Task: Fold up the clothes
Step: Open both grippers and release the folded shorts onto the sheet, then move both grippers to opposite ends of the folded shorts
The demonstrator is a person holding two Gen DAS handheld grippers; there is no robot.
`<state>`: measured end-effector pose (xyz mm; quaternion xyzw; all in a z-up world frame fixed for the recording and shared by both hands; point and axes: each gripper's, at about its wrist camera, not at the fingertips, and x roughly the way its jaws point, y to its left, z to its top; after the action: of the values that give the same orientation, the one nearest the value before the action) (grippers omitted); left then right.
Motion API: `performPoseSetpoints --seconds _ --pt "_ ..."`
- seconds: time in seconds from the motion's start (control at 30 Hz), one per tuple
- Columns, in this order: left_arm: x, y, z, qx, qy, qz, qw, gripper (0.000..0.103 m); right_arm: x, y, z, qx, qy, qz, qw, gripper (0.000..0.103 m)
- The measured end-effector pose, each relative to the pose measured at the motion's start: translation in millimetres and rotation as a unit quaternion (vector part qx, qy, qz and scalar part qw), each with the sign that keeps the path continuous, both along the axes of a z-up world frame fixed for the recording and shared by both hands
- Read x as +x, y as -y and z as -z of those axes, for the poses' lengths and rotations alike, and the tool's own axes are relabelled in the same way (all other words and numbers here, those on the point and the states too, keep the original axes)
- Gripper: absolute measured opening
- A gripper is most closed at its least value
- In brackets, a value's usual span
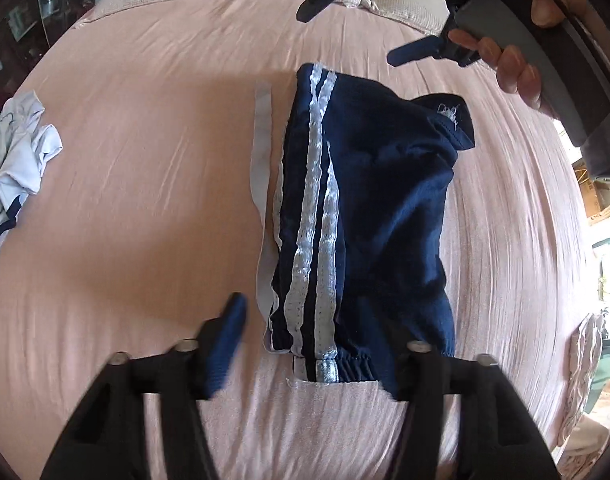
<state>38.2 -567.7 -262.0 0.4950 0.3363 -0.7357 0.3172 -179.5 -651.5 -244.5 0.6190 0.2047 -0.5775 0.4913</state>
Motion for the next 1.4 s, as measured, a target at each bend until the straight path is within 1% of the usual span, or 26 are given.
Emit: performPoseSetpoints --seconds 0.03,0.1,0.17,0.27,0.37,0.47,0.63,0.73,0.83,0.9,0.97,1.03,1.1,1.2,1.27,1.33,1.4 --pt "3 1 -4 -0.001 -0.006 -0.005 1.0000 0.092 -4 -4 -6 -0.007 0.006 0.004 1.000 0.094" --pt "40 -53 -4 -0.001 -0.013 -0.005 0.9999 0.092 -8 -13 -16 -0.016 0.010 0.008 1.000 0.094" --pt "14 -41 -14 -0.002 -0.010 -0.002 0.9999 0.092 -11 -25 -27 -0.022 0.005 0.014 1.000 0.094" --pt "7 -28 -20 -0.011 -0.002 -0.001 0.9999 0.092 -14 -46 -40 -0.030 0.003 0.024 0.999 0.094" --pt "6 -18 -17 -0.014 0.002 0.002 0.9999 0.092 -19 -70 -50 -0.030 0.000 0.039 0.999 0.094" --pt "3 -24 -19 -0.024 0.007 0.017 0.9996 0.092 -22 -94 -58 -0.030 -0.008 0.052 0.998 0.094" --pt "11 -27 -26 -0.030 0.011 0.042 0.9986 0.092 -24 -136 -72 -0.047 -0.018 0.062 0.997 0.094" --pt "19 -29 -29 -0.043 0.016 0.057 0.9973 0.092 -16 -161 -79 -0.063 -0.042 0.059 0.995 0.094" --pt "28 -31 -31 -0.046 0.017 0.078 0.9957 0.092 -1 -184 -83 -0.075 -0.090 0.049 0.992 0.094" --pt "35 -35 -33 -0.058 0.019 0.101 0.9930 0.092 11 -197 -82 -0.085 -0.120 0.036 0.989 0.094" --pt "38 -37 -34 -0.079 0.030 0.125 0.9885 0.092 24 -208 -80 -0.095 -0.147 0.020 0.984 0.094" --pt "40 -38 -33 -0.095 0.036 0.145 0.9842 0.092 36 -217 -77 -0.101 -0.164 0.013 0.981 0.094" --pt "40 -37 -31 -0.101 0.033 0.160 0.9814 0.092 43 -223 -70 -0.107 -0.164 0.017 0.980 0.094" --pt "39 -32 -24 -0.105 0.026 0.182 0.9774 0.092 45 -232 -60 -0.122 -0.136 0.040 0.982 0.094" --pt "37 -29 -20 -0.114 0.028 0.195 0.9739 0.092 45 -239 -57 -0.134 -0.123 0.064 0.981 0.094" --pt "35 -25 -16 -0.121 0.031 0.208 0.9702 0.092 44 -245 -53 -0.139 -0.128 0.081 0.979 0.094" --pt "34 -24 -13 -0.127 0.026 0.227 0.9651 0.092 44 -249 -49 -0.135 -0.155 0.092 0.974 0.094"
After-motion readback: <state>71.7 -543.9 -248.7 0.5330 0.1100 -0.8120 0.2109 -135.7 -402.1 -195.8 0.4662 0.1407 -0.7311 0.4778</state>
